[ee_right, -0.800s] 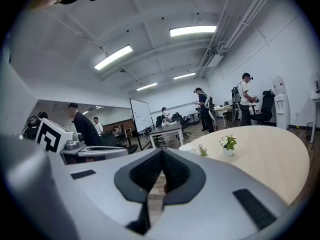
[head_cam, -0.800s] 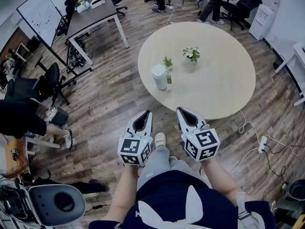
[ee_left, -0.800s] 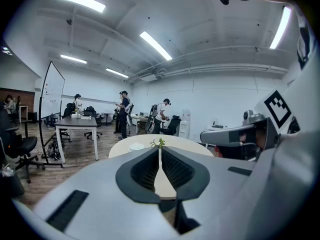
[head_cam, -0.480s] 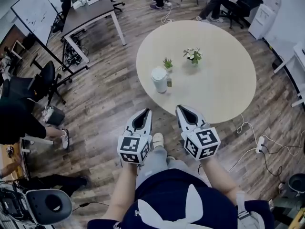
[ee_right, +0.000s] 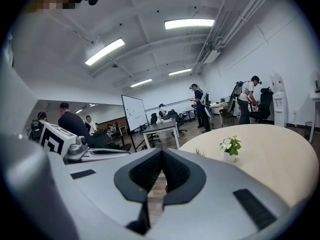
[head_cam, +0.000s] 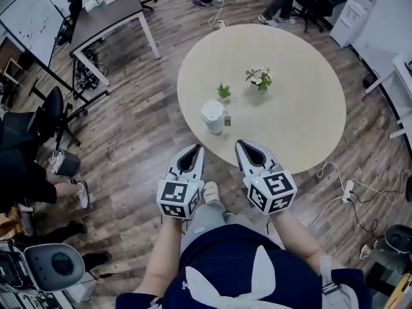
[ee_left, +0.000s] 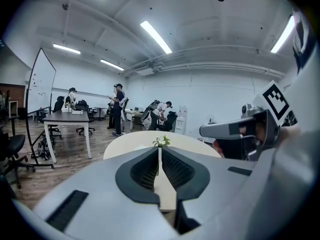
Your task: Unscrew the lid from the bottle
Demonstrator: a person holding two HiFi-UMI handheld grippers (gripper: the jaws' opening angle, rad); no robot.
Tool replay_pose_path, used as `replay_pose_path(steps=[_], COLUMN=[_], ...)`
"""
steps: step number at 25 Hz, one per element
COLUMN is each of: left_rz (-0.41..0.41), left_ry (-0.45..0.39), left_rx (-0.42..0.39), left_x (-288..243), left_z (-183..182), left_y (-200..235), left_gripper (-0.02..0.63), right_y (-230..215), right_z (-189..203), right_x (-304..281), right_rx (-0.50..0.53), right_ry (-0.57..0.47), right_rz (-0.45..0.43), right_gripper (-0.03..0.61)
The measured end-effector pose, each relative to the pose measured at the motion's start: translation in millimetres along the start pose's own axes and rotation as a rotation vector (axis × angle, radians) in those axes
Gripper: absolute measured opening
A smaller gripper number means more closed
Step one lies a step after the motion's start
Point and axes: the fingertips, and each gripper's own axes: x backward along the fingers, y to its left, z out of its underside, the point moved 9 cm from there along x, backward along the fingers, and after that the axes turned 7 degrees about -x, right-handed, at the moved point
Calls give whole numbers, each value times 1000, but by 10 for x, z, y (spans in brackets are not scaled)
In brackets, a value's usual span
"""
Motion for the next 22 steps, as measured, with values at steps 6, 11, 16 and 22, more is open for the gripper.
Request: replay_pose_path(steps=[6, 11, 16, 22], left_rz=[15, 56, 104, 169], left_ry=[4, 39, 89, 152], left_rx=[25, 6, -40, -109], left_x=[-197, -369, -513, -690], left_z=[57, 106, 215, 360], left_y=[255, 428, 582, 744], left_gripper=[37, 221, 276, 298], right_y=[-78, -130, -159, -194], right_z=[-10, -17, 22, 83], right_x=[-221, -411, -635, -868], right_rx=[0, -15, -28, -39], right_ry=[16, 50, 96, 133], right_rz=[20, 16, 14, 36], right_gripper=[6, 120, 238, 291])
